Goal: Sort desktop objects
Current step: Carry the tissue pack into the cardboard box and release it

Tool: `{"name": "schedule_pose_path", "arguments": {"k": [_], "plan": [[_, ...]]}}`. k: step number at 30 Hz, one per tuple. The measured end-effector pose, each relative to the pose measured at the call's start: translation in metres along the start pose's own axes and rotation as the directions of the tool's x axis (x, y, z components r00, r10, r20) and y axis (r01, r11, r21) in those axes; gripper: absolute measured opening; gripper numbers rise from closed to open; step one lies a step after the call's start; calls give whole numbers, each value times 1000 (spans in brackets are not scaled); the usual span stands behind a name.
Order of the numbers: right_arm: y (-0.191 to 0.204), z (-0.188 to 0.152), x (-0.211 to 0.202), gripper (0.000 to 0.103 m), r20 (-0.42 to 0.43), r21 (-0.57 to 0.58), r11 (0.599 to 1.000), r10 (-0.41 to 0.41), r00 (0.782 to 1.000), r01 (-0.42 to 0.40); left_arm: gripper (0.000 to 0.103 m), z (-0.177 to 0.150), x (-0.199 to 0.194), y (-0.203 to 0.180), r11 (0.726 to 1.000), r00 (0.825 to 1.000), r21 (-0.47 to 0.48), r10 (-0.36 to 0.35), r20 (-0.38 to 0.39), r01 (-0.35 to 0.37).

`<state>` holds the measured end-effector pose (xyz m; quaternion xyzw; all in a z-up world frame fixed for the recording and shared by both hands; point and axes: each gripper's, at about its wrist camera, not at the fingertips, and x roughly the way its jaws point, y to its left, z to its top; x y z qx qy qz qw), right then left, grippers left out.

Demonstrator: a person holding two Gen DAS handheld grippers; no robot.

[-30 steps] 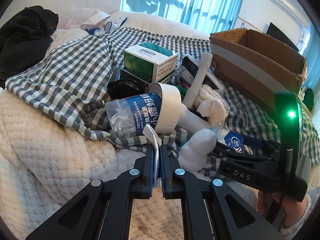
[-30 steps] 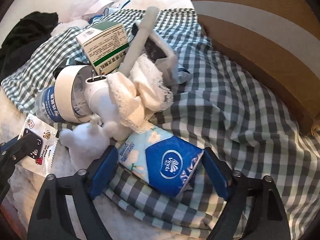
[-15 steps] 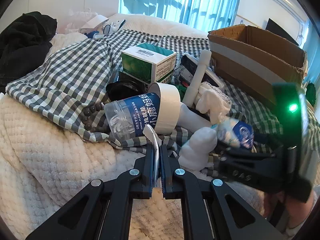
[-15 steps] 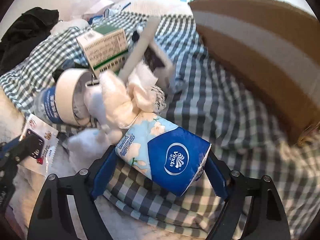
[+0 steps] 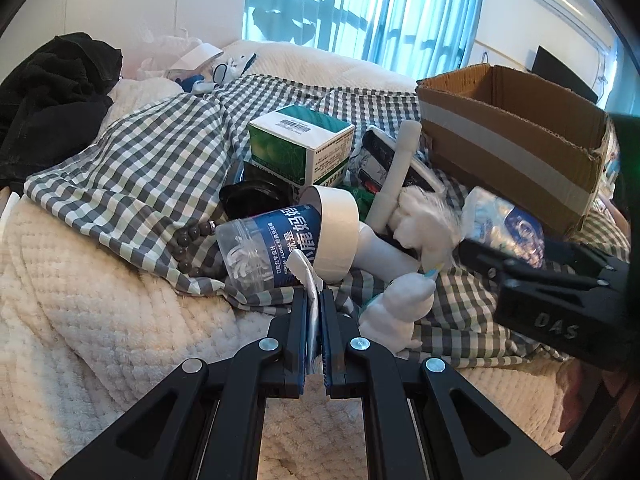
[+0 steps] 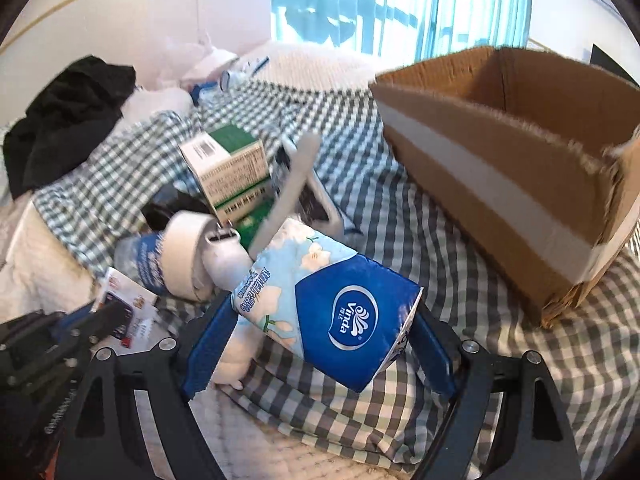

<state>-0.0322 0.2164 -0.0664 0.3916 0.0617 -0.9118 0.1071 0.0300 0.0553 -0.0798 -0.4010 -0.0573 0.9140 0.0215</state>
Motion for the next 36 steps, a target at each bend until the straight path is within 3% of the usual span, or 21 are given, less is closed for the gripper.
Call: {"name": "schedule_pose_path", "arguments": {"k": [13,21,36], "plan": [[-18,34,-51,83,166,48,996,62,984,-71,6,38,-11,-13,1000,998,1,5,69,-5],[-41,52,-64,83,216,90,992,69,974,-90,6,66,-17,-45,999,995,28,-41,95,38],[-122,99,-96,83,322,213,974,-1,947,-71,6,121,-27,-111,990,975,25,-139,171,137]]}}
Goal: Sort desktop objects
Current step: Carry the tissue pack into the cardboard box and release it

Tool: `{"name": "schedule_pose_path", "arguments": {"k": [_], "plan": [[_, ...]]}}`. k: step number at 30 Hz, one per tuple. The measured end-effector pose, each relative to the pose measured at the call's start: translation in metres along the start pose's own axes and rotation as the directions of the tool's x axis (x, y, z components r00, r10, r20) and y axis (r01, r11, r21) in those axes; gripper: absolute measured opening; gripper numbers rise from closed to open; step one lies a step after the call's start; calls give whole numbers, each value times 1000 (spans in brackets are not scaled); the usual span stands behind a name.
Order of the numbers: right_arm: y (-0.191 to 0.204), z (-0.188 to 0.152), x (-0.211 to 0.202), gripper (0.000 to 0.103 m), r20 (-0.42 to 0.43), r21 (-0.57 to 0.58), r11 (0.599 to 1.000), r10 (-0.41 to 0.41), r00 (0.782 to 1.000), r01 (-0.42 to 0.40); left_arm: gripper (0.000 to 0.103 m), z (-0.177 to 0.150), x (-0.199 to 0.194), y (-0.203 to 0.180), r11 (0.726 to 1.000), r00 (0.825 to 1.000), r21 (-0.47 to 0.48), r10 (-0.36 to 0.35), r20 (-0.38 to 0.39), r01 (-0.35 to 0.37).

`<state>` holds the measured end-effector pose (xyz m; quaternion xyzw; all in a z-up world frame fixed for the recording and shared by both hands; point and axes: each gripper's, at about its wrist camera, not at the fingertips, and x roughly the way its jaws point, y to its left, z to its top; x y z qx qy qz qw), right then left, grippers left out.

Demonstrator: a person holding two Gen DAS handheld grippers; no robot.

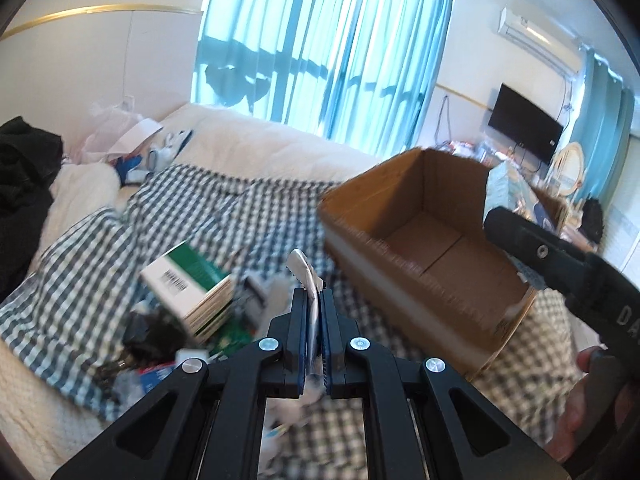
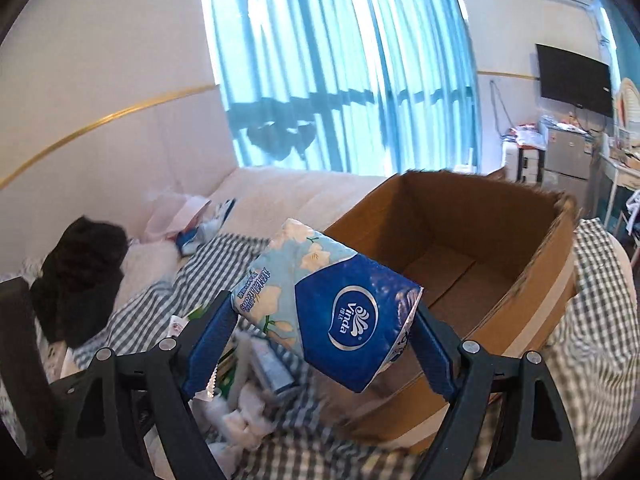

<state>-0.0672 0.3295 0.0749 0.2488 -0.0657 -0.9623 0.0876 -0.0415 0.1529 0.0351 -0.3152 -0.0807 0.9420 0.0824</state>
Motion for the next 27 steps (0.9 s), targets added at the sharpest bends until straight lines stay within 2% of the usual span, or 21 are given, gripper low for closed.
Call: {"name": "schedule_pose_path", "arguments": {"k": [9,13,16,19,23,27], "plan": [[-58,44,-2,83,64,52,992,-117,991,113,6,44,7,-68,994,993,66,-90,77,85],[-72,59,-5,84,65,7,984,-180,982,180,6,52,18,-94,989,990,104,-112,83,103],[-74,62,-1,84,57,-37,978,-204,977,206,6,55,31,-112,984,989,132,-128,71,118],[-78,59,6,84,47,-28,979,-199,979,201,6,53,48,-125,981,990,148,-134,36,127],[-76,53,20,84,17,-39,979,-201,979,202,6,46,72,-134,981,990,136,-135,-30,138],[-75,48,28,88,33,-48,966,-254,967,256,8,39,86,-141,978,982,110,-169,-86,178]]}}
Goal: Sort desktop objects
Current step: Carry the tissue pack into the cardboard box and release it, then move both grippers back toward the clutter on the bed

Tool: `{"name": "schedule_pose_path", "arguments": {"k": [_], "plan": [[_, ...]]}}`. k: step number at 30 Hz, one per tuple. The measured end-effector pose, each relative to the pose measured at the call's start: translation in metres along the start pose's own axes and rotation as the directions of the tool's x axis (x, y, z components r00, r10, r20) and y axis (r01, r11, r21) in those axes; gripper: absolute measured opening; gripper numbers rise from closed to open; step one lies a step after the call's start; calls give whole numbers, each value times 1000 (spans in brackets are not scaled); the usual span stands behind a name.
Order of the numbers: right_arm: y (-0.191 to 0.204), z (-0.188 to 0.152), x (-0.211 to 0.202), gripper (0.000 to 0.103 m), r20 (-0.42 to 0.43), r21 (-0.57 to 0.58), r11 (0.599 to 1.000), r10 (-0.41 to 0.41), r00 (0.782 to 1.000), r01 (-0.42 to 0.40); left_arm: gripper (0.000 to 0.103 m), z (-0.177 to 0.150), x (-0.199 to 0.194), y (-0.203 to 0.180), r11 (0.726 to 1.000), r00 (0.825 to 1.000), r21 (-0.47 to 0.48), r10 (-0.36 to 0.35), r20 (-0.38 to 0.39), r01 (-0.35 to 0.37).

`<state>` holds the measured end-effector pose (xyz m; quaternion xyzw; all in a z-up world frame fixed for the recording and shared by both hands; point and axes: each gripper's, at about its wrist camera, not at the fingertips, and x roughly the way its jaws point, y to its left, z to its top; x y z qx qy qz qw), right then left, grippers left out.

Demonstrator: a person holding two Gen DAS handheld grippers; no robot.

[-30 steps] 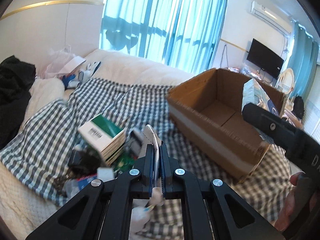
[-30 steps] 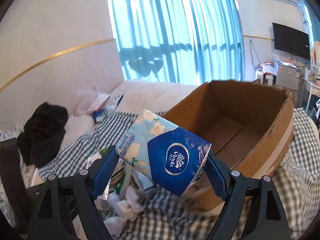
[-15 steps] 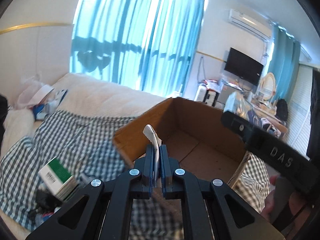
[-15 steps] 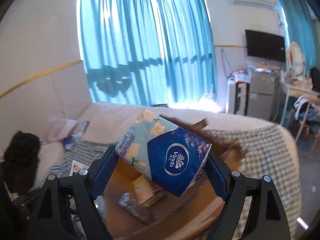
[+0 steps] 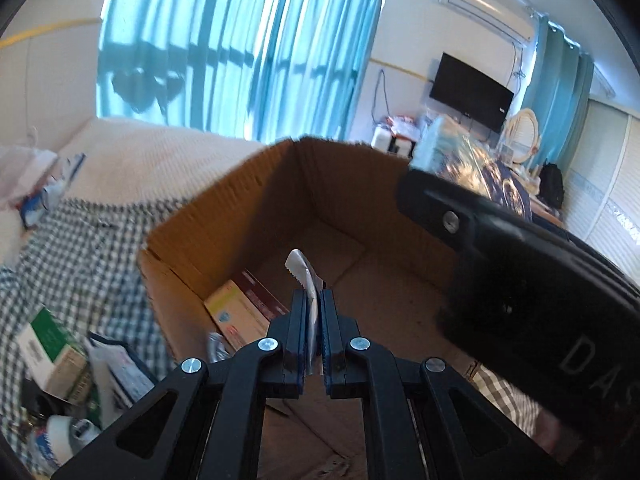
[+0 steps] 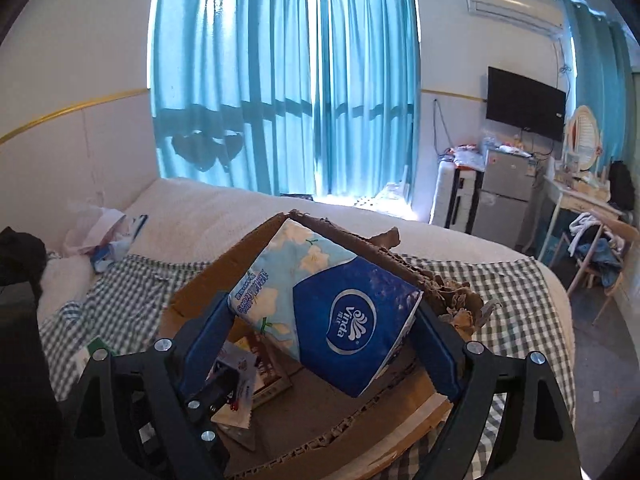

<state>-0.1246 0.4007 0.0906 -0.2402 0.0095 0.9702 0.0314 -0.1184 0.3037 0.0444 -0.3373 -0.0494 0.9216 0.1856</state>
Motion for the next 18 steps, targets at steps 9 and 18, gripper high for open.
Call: {"name": "schedule_pose_path", "arguments": {"k": [9,18], "plan": [[4,2,-12,102,67,-1,1000,-6,998,6,95,-3,-10,4,996,996,-57,75,44,-72],[-1,6,-38,102,93,52,998,37,995,-42,99,5,-32,13,994,994,-60,90,68,-86]]}}
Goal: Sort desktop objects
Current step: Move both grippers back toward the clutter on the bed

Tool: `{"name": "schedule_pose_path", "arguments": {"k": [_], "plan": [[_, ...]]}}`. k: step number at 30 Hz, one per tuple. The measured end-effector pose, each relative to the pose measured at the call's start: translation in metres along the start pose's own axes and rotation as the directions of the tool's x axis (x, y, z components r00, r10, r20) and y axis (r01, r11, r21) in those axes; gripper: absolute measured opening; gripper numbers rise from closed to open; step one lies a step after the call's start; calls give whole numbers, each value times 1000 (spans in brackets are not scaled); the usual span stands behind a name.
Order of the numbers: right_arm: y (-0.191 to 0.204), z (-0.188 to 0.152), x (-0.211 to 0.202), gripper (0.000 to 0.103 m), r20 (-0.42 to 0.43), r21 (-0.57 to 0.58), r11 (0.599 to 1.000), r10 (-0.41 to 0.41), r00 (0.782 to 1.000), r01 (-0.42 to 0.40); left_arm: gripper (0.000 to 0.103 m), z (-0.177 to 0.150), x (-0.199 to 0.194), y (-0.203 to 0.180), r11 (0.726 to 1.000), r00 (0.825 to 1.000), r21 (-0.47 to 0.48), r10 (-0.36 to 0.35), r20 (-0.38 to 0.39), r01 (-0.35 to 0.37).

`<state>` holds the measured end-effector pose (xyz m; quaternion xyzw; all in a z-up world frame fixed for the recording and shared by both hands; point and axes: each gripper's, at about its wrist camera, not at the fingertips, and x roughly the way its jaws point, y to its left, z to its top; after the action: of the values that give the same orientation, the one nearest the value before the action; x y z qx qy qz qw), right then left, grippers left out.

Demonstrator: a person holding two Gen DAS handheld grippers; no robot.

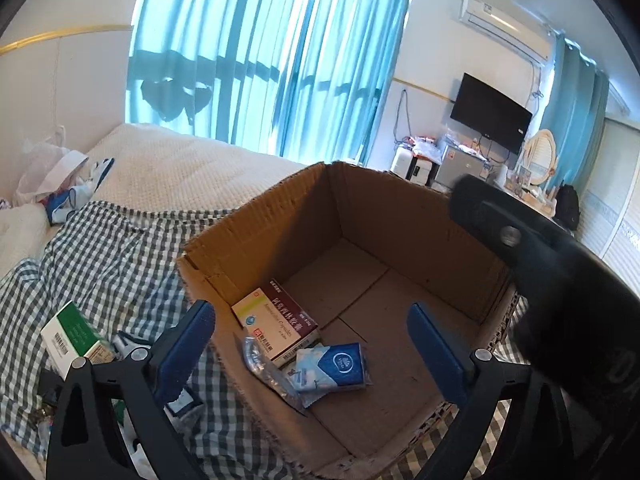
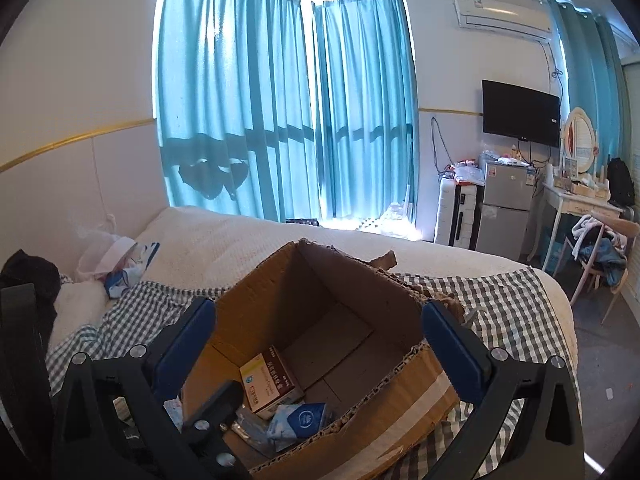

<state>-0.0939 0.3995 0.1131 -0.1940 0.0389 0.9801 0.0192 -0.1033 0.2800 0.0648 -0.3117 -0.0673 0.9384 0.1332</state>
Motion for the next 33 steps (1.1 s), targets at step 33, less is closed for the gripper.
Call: {"name": "schedule_pose_path", "arguments": {"k": [33], "plan": [[121,-153,-69,103,-161,-140,973,162,974,-185,103,-115,-132,233,943,943,-19,332,2,-332]]}}
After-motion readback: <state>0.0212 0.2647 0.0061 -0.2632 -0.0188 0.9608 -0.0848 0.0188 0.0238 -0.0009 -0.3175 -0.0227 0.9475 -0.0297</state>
